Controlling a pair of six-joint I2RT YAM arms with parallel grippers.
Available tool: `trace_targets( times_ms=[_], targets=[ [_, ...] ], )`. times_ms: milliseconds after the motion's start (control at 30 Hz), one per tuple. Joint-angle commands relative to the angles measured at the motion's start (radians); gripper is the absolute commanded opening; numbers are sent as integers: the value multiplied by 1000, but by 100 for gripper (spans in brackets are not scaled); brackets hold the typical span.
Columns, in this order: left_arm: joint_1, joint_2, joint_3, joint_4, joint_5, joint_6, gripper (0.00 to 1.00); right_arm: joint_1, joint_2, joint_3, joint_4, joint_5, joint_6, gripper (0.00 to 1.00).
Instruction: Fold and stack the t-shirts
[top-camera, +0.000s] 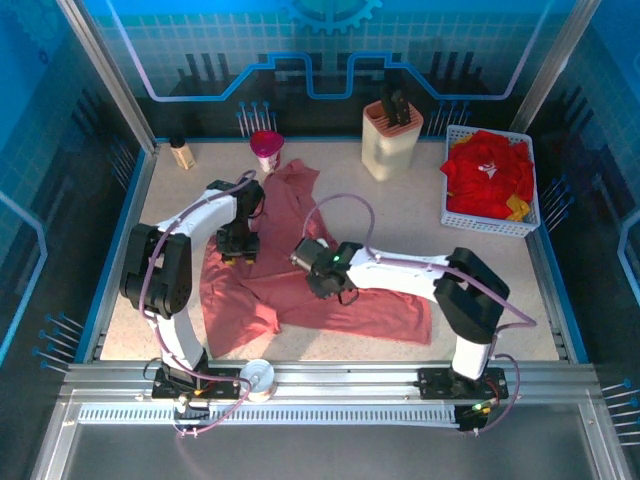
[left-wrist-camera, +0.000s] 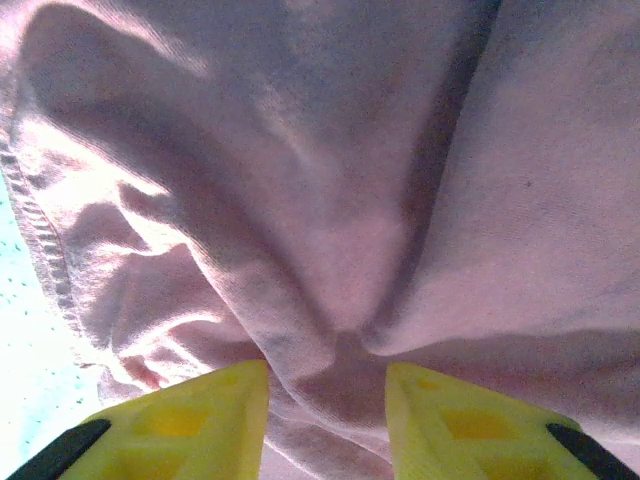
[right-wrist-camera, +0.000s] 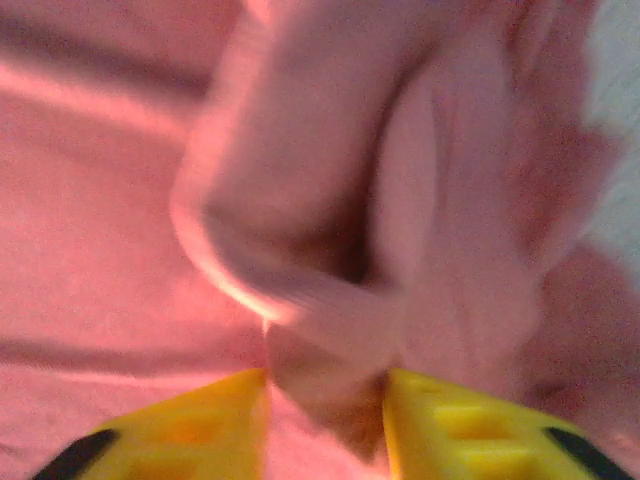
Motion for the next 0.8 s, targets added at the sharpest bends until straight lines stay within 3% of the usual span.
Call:
trace_targets(
  times_ms=[0,33,100,233,400,500,633,767],
  targets=[
    [12,4,23,-7,21,26,37,11,-43,-9,-69,-1,51,59],
    [14,2,21,-5,20,28,37,6,-82,-17,-68,0,41,72],
    [19,-6,18,2,21,28,37,-22,-163,-25,-63,-9,10,85],
    [36,-11,24,13,46,27,37,-188,-282,-38,-38,-150,-51,89],
    [38,-31,24,21,67,22,37,-425,-267,-71,40,-368,-134,84],
    [38,-49,9,24,73,22,36,-511,-202,-66,71,-466,-183,73],
    [38,-81,-18,17,62,25,36,-506,-148,-38,108,-523,-249,57],
    [38,-112,-44,17,64,22,36,-471,-96,-4,118,-540,-274,55]
  ],
)
